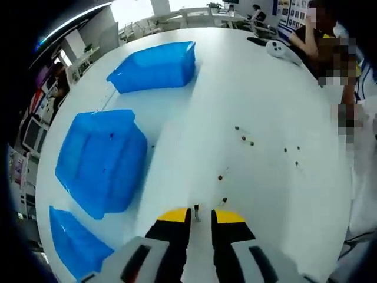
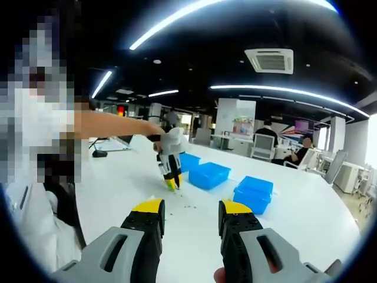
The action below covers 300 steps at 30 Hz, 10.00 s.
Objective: Pick up the resistors one by one and place each resistor into its matching bin, sorting the parts by color and model until every resistor is separated into the correct bin for its type
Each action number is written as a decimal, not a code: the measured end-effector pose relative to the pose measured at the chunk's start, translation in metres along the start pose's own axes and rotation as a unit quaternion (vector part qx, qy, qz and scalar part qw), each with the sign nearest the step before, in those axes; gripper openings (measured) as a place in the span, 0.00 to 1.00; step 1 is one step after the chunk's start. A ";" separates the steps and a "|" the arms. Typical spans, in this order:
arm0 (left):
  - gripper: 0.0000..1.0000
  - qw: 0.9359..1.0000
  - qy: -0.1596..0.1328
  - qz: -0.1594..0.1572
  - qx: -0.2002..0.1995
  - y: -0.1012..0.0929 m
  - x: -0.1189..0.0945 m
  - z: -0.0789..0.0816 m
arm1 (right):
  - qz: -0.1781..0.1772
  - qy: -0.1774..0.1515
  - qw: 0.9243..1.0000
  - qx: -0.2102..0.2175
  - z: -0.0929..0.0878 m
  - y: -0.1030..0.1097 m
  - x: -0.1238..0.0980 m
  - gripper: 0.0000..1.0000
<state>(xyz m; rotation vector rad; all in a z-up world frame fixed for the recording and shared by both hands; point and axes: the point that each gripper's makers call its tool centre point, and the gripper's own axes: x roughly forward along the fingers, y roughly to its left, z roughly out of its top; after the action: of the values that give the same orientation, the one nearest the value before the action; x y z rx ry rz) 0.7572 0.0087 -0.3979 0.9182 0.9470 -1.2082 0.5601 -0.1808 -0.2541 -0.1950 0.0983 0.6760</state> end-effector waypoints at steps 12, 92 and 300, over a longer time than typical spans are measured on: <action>0.14 1.000 -0.010 0.005 -0.024 0.009 -0.001 0.000 | -0.002 0.003 1.000 0.001 -0.001 -0.001 -0.001 0.38; 0.04 0.798 -0.483 0.220 -0.288 -0.065 -0.165 -0.004 | 0.003 0.009 1.000 -0.003 0.000 0.005 0.003 0.38; 0.33 0.826 -0.503 0.166 -0.190 -0.179 -0.165 -0.043 | -0.120 0.000 0.988 0.095 0.031 -0.140 0.110 0.05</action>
<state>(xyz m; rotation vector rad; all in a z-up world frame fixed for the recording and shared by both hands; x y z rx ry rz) 0.5585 0.0812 -0.2698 0.0321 0.1241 -0.9435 0.7346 -0.2142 -0.2201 -0.0231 0.1357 0.4239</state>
